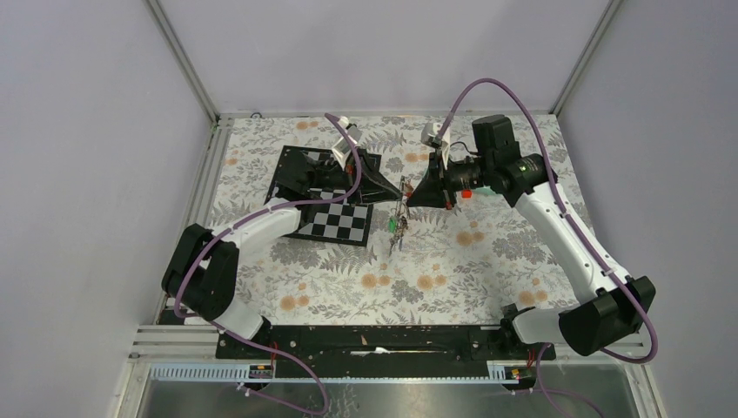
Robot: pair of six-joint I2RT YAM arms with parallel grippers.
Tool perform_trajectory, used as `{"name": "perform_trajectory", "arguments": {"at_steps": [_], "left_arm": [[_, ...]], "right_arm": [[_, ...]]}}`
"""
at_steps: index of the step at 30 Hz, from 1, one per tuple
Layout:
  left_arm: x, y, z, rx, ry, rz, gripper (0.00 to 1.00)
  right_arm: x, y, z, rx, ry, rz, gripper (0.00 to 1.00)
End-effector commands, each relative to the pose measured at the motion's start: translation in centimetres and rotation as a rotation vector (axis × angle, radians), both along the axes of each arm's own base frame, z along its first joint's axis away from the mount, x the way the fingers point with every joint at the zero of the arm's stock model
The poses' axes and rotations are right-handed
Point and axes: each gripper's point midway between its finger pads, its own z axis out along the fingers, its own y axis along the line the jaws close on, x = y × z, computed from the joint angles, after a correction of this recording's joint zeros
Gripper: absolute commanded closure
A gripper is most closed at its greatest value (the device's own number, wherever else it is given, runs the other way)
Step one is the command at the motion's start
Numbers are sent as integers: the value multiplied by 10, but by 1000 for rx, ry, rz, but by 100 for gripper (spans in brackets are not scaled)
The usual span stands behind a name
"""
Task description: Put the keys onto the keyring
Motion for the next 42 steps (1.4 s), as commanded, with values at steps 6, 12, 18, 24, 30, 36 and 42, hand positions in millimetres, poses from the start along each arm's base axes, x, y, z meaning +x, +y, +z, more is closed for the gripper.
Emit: {"name": "perform_trajectory", "arguments": {"at_steps": [6,12,18,24,30,36,42], "left_arm": [[-13,1,19,-76,-91,-19,100],[-13,-1,14,-67,-87,-20,100],[-13,-1,13,-65,-84,-16,100],[-12,-1,14,-65,-76,-14,100],[-11,-2,13,-63,-68,-13,100],[-10,-3,14,-65,-59,-8,100],[-8,-3,14,-66,-50,-5,100]], "right_arm": [[2,6,4,49,52,-7,91],[3,2,17,39,-1,-26,72],[-3,-6,31,46,-60,-15,66],[-8,-6,41,63,-74,10,61],[-8,-2,44,83,-61,29,60],[-9,0,39,96,-31,39,61],[-9,5,31,92,-7,50,61]]}}
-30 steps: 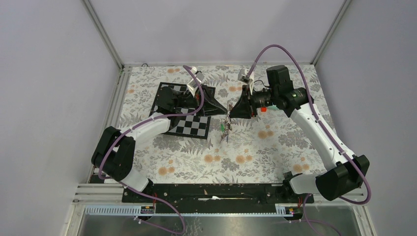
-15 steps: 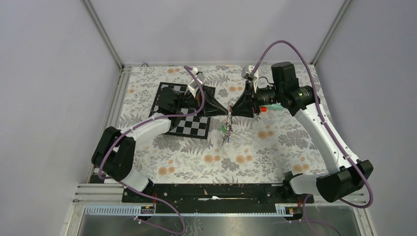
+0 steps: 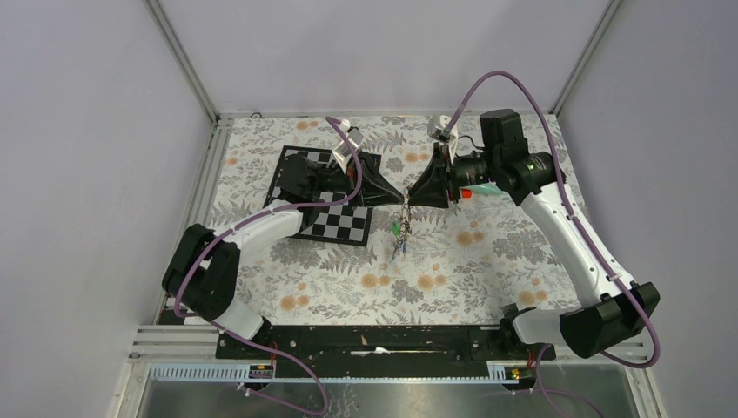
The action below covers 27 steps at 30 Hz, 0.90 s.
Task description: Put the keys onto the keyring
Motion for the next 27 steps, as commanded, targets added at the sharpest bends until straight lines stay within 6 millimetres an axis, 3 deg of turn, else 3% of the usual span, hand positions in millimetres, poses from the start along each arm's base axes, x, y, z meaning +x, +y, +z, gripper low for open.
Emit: {"name": "perform_trajectory", "arguments": {"at_steps": [1,14,16,21,27], "left_arm": [[1,-1,12,-50,-49,14,100],[0,-1,13,-52,-50,12,100],[0,-1,13,-52,-50,13,100],[0,-1,11,-47,-50,13,100],[6,-2,1,10,-97,13,97]], "right_arm": [[-4,6,3,26,3,33,61],[-3,10,-9,10,26,36,68],[-3,10,-11,8,30,34,72],[-2,10,-4,10,14,31,98],[4,1,3,-67,-70,-16,100]]}}
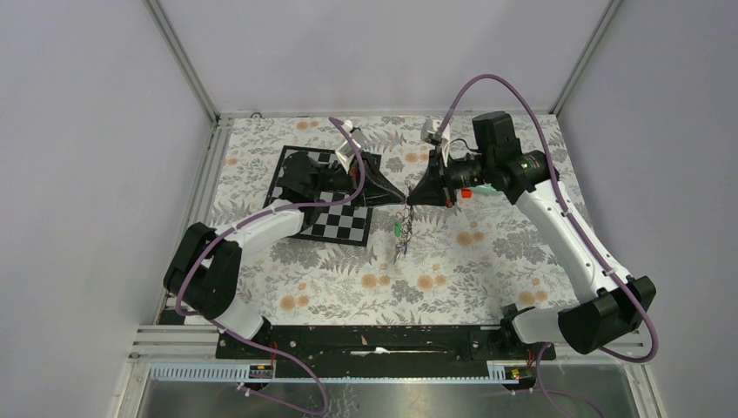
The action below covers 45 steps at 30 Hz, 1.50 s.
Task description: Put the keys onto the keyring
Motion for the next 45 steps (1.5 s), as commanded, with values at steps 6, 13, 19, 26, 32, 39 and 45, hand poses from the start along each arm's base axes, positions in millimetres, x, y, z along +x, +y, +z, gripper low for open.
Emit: {"name": "perform_trajectory", "arguments": {"at_steps": [6,13,19,26,32,39,45], "left_arm": [[20,-4,-7,143,-168,13,66],[31,-5,-6,193,-304,22,57],[24,-7,-13,199,-349,-18,67],[22,-15,-12,201,-362,-38,69],[19,-18,-11,197,-359,-49,68],[16,-19,-2,169,-347,-50,72],[14,-20,2,157,-319,-51,77]], "right_arm": [[7,-13,3,-208,-137,-49,100],[15,-15,-7,-323,-175,-76,100],[21,-18,-8,-372,-195,-94,100],[21,-17,-11,-378,-183,-87,100],[19,-16,-12,-368,-172,-87,100],[15,-12,-16,-345,-144,-76,100],[12,-10,-16,-330,-135,-71,100]]}}
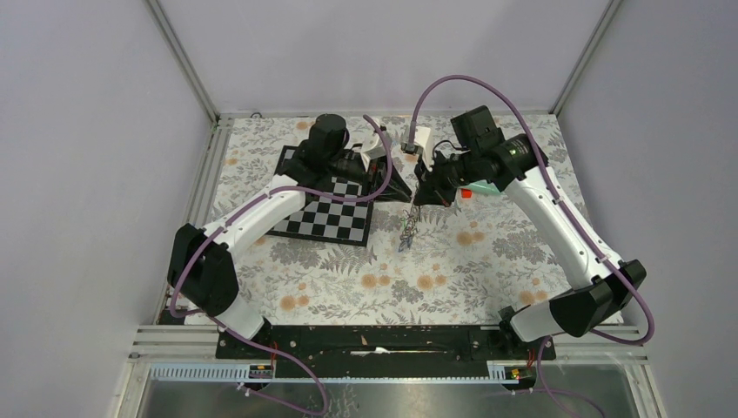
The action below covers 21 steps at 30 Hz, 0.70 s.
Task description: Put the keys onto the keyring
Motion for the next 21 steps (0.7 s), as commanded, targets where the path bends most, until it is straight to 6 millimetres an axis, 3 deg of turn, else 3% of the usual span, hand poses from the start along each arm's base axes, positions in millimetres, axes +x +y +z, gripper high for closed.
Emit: {"name": "perform_trajectory", "arguments": {"at_steps": [1,13,16,19,21], "left_arm": [[-7,-1,24,-64,-48,-40,78],[-11,1,13,-52,-32,-44,78],[-11,1,12,-52,-33,-45,85],[-11,0,14,-58,-24,-44,99],[-11,0,14,-62,-12,-41,100]], "right_arm": [[-7,10,16,68,-19,30,100],[-6,10,20,83,-32,25,100],[-7,11,20,84,-27,25,100],[-7,11,18,86,-19,26,100],[-7,12,16,84,-16,26,100]]}}
